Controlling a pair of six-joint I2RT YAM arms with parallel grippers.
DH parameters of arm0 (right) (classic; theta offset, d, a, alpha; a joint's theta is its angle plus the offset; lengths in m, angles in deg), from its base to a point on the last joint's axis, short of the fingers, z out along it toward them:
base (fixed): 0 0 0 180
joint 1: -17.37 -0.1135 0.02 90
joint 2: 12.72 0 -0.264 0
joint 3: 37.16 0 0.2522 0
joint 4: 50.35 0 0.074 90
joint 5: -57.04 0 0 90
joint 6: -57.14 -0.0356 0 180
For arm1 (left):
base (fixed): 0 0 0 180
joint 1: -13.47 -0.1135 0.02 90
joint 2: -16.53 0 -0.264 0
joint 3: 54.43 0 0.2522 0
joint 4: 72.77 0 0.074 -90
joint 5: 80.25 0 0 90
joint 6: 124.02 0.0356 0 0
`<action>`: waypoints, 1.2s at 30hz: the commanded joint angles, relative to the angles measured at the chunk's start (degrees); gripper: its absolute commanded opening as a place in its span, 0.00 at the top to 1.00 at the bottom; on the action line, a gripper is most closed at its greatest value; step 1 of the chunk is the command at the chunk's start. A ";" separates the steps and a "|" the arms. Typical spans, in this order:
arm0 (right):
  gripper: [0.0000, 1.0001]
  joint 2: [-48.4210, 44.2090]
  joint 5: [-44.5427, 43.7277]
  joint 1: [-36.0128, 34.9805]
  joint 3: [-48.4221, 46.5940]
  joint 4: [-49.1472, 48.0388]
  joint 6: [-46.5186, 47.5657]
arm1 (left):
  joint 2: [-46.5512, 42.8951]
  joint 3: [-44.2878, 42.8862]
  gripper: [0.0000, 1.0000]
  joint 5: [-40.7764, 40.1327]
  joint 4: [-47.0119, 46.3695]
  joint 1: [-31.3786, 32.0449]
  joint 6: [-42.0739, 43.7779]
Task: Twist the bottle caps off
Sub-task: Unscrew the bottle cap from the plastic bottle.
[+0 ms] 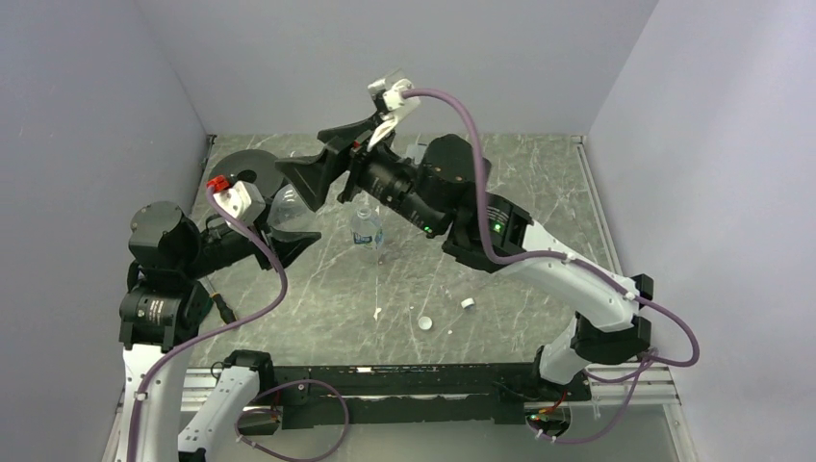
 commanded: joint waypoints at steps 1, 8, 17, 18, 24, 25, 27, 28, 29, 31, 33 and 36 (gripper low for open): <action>0.15 3.13 -8.42 -0.66 -4.77 7.60 0.37 | -0.67 0.47 1.00 -5.57 -2.41 -0.09 2.64; 0.37 2.80 -7.21 -0.71 -2.96 4.60 -0.93 | -0.44 0.45 1.00 -6.01 -2.87 -0.10 1.86; 0.40 4.20 -4.76 -0.71 -3.79 4.60 -1.97 | -0.37 0.50 1.00 -5.74 -2.93 -0.09 1.07; 0.39 4.59 -4.63 -0.71 -4.06 4.75 -2.14 | -0.35 0.35 1.00 -5.67 -2.95 -0.09 0.91; 0.52 4.89 -4.21 -0.42 -3.93 4.00 -2.59 | -0.32 0.01 1.00 -5.12 -2.83 -0.09 0.41; 0.53 4.89 -3.84 -0.30 -3.93 3.93 -2.77 | -0.34 -0.01 1.00 -5.20 -2.81 -0.09 0.41; 0.56 5.17 -3.23 0.11 -4.02 4.01 -3.27 | -0.39 -0.02 1.00 -5.18 -2.93 -0.09 0.25; 0.58 5.28 -2.72 0.28 -4.07 4.09 -3.54 | -0.35 -0.10 1.00 -5.09 -2.92 -0.09 0.07; 0.61 5.49 -2.28 0.52 -4.23 4.21 -3.80 | -0.22 -0.18 1.00 -4.92 -2.94 -0.09 -0.13; 0.70 5.70 -1.40 1.05 -4.33 4.23 -4.17 | -0.04 -0.35 1.00 -4.31 -3.05 -0.09 -0.80; 0.80 5.76 0.06 1.66 -4.20 3.84 -4.67 | 0.13 -0.56 1.00 -3.73 -3.43 -0.05 -2.01; 0.99 5.05 2.08 2.63 -3.48 2.71 -4.67 | 0.68 -1.32 1.00 -0.57 -4.04 -0.10 -3.70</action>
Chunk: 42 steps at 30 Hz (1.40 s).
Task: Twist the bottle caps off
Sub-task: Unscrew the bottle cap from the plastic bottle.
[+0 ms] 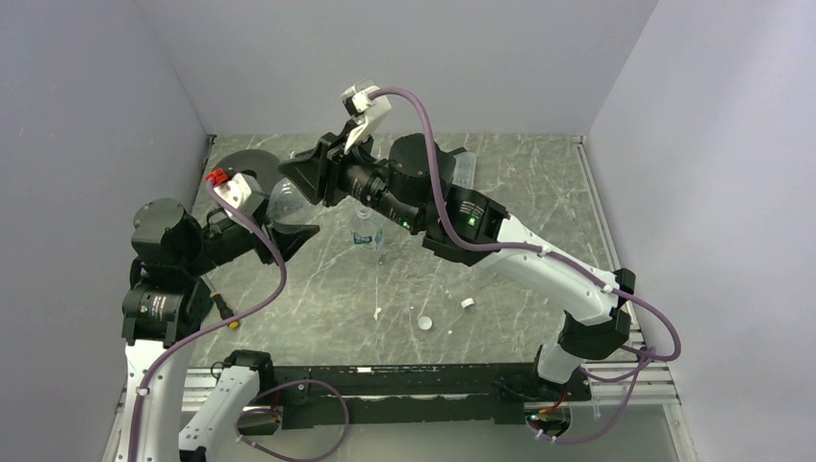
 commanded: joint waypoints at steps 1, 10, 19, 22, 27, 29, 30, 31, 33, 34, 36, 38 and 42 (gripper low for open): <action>1.00 -0.99 4.26 1.90 -0.32 -3.94 -0.09 | 0.88 -2.31 1.00 5.60 -3.18 -0.07 -5.35; 1.00 -10.61 34.89 8.38 12.47 -19.98 0.75 | 2.01 -3.21 1.00 21.35 -10.89 -0.07 -17.56; 1.00 -10.15 61.80 12.35 12.80 -27.23 -3.40 | 5.16 -1.83 1.00 32.28 -24.53 -0.07 -33.10; 1.00 -10.76 65.21 12.82 14.54 -31.59 -4.72 | 5.26 -0.29 1.00 33.99 -33.54 -0.07 -41.51; 1.00 -10.66 66.01 12.94 14.27 -31.77 -4.52 | 5.18 -0.82 1.00 33.55 -32.46 -0.07 -39.95; 1.00 -11.12 63.15 12.94 14.14 -29.85 -3.53 | 5.01 -1.89 1.00 32.30 -26.40 -0.07 -34.86; 0.95 -11.51 59.61 12.94 14.05 -28.04 -2.07 | 4.85 -2.59 1.00 31.27 -21.94 -0.07 -31.64; 0.77 -11.92 55.23 12.95 13.98 -26.35 -1.45 | 4.83 -3.40 1.00 29.93 -19.28 -0.07 -28.16; 0.49 -13.06 43.99 12.95 14.28 -23.74 -0.49 | 4.75 -5.02 1.00 26.61 -11.71 -0.07 -20.16; 0.37 -13.75 37.86 12.92 14.71 -23.01 -0.79 | 4.66 -5.46 1.00 24.66 -9.26 -0.07 -17.12; 0.24 -14.80 25.43 12.27 15.73 -21.85 -1.44 | 4.21 -5.78 1.00 19.44 -5.01 -0.07 -11.24; 0.19 -14.56 17.82 10.54 15.30 -19.42 -0.14 | 3.19 -5.06 1.00 13.70 -2.90 -0.03 -6.68; 0.16 -9.65 2.28 2.59 6.28 -9.12 5.68 | 1.78 -2.44 1.00 6.01 -3.40 -0.07 -1.19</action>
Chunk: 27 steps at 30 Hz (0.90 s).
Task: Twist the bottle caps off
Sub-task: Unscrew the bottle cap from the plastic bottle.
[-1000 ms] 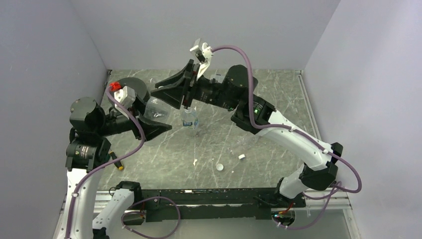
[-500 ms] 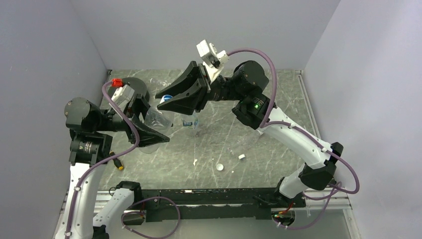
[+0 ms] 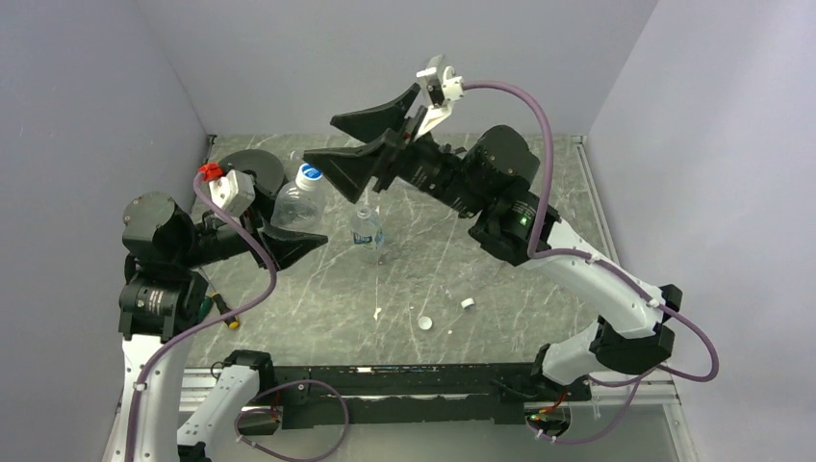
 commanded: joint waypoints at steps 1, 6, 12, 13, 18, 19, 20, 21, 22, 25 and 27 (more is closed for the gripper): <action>0.17 4.61 -23.18 -7.16 -10.58 13.24 5.31 | -1.39 1.03 1.00 -11.67 3.21 -0.22 11.70; 0.23 8.95 -28.35 -8.69 -16.03 18.07 5.29 | -2.30 2.42 1.00 -14.62 3.23 -0.22 14.21; 0.25 11.97 -26.57 -9.01 -19.70 20.21 4.20 | -2.39 3.17 1.00 -17.82 3.13 -0.22 15.26; 0.27 12.31 -26.21 -9.01 -19.70 20.11 3.87 | -2.37 3.25 1.00 -17.86 2.96 -0.22 15.09; 0.37 12.62 -25.08 -9.01 -18.46 17.93 2.11 | -2.37 3.44 1.00 -17.32 2.39 -0.22 14.06; 0.39 12.64 -25.05 -9.01 -18.29 17.75 1.83 | -2.39 3.52 1.00 -17.35 2.35 -0.22 13.93; 0.41 12.45 -24.93 -9.01 -18.04 17.42 1.61 | -2.40 3.56 1.00 -17.40 2.37 -0.22 13.96; 0.44 12.28 -24.74 -9.01 -17.72 16.94 1.45 | -2.42 3.68 1.00 -17.36 2.34 -0.22 13.96; 0.47 12.24 -24.57 -9.01 -17.44 16.60 1.16 | -2.46 3.70 1.00 -17.42 2.36 -0.22 13.96; 0.59 12.09 -23.82 -9.01 -16.94 15.90 0.83 | -2.46 3.79 1.00 -17.26 2.37 -0.22 13.74; 0.64 12.35 -23.49 -8.88 -17.13 16.20 0.32 | -2.49 3.72 1.00 -17.22 2.32 -0.21 13.49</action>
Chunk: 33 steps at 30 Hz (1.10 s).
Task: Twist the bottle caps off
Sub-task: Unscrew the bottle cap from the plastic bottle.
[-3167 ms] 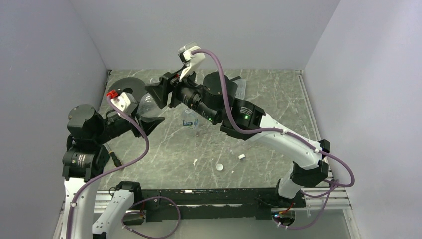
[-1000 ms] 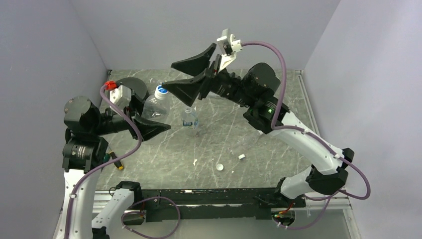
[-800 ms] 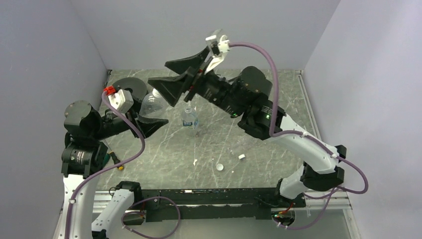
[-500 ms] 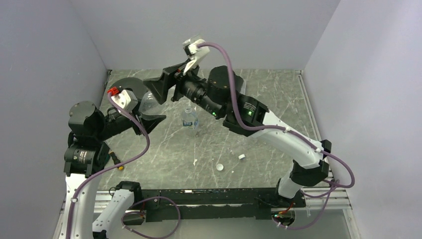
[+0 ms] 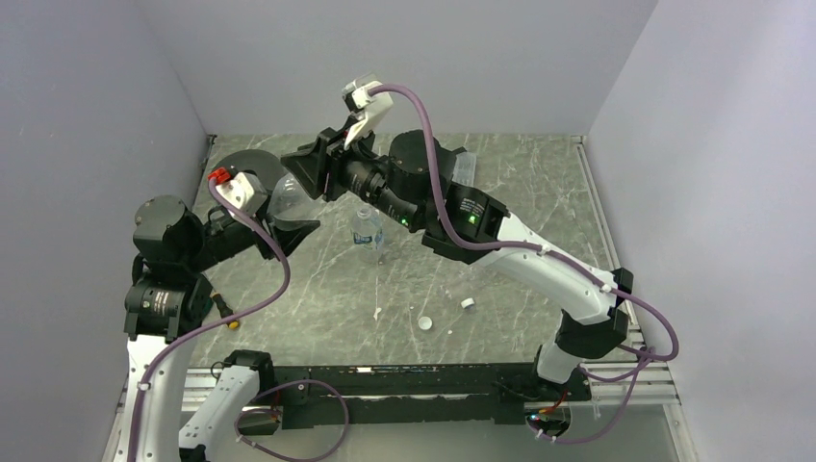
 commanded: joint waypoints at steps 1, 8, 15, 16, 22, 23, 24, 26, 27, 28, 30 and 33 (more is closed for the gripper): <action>0.66 -1.08 0.88 -0.03 -0.85 -3.01 -1.34 | -0.45 0.25 1.00 -0.31 -1.62 -0.20 -0.24; 1.00 -1.74 5.51 2.11 0.72 -4.06 -2.93 | -0.05 -0.58 1.00 3.36 -2.37 -0.20 -3.64; 1.00 -8.02 30.55 7.78 9.93 -14.65 -1.03 | 1.62 -1.89 1.00 18.73 -8.56 -0.19 -17.78; 1.00 -9.09 35.02 8.35 11.56 -17.04 -0.60 | 1.81 -1.77 1.00 20.52 -10.88 -0.20 -20.59; 1.00 -14.15 56.05 10.49 19.28 -27.73 0.10 | 1.98 1.11 1.00 26.87 -26.82 -0.20 -38.13; 1.00 -14.39 58.40 10.75 19.34 -28.20 0.22 | 2.14 1.95 1.00 27.63 -30.65 -0.20 -41.67; 1.00 -14.39 60.91 11.01 19.16 -28.31 0.31 | 2.42 2.36 1.00 28.25 -33.58 -0.16 -44.58; 1.00 -14.08 64.79 11.49 18.11 -27.74 0.34 | 2.73 2.38 1.00 28.70 -34.80 -0.20 -46.49; 1.00 -13.91 66.16 11.65 17.76 -27.59 0.42 | 2.63 2.36 1.00 28.80 -34.80 -0.20 -46.51; 1.00 -13.86 67.07 11.70 17.62 -27.63 0.39 | 2.46 2.43 1.00 28.89 -34.93 -0.20 -46.41; 1.00 -13.80 66.74 11.71 17.52 -27.18 0.69 | 2.38 2.75 1.00 28.98 -34.80 -0.19 -46.21; 1.00 -14.06 61.91 11.71 17.58 -25.88 1.59 | 2.40 2.35 1.00 29.06 -31.63 -0.20 -43.33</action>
